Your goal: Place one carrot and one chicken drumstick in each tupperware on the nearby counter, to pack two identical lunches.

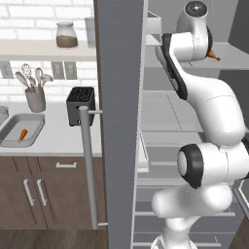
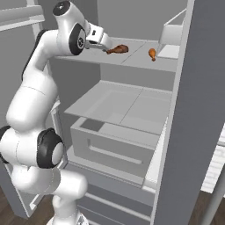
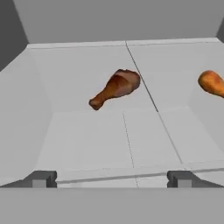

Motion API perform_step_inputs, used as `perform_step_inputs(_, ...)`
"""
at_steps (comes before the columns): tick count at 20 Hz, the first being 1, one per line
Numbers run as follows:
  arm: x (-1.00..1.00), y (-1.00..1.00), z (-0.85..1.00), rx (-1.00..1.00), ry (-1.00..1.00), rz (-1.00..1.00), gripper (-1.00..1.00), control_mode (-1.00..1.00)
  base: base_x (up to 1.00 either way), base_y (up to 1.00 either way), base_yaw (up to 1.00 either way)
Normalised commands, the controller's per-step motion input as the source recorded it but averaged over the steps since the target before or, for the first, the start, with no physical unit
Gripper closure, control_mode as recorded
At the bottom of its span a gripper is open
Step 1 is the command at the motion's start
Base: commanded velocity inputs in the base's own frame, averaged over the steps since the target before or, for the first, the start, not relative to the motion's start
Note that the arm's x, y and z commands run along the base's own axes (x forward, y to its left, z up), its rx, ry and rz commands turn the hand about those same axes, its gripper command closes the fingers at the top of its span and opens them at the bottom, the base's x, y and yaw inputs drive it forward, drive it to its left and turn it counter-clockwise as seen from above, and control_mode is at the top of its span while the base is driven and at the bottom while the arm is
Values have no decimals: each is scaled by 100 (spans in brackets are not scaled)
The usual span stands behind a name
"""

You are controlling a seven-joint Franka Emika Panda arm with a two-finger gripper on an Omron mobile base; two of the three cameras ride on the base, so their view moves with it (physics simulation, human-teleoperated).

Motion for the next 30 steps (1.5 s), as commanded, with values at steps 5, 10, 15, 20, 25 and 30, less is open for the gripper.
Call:
perform_step_inputs(5,100,-43,-6,4,15,0,-100,-100,0,0,0)
perform_step_inputs(10,72,-26,-1,2,9,1,-100,-100,0,0,0)
perform_step_inputs(15,75,1,-15,0,1,-2,-100,-100,0,0,0)
perform_step_inputs(20,49,0,-40,0,0,0,-100,-100,0,0,0)
perform_step_inputs(25,60,0,-21,0,0,0,-100,-100,0,0,0)
perform_step_inputs(30,5,-38,-15,0,0,0,-100,-100,0,0,0)
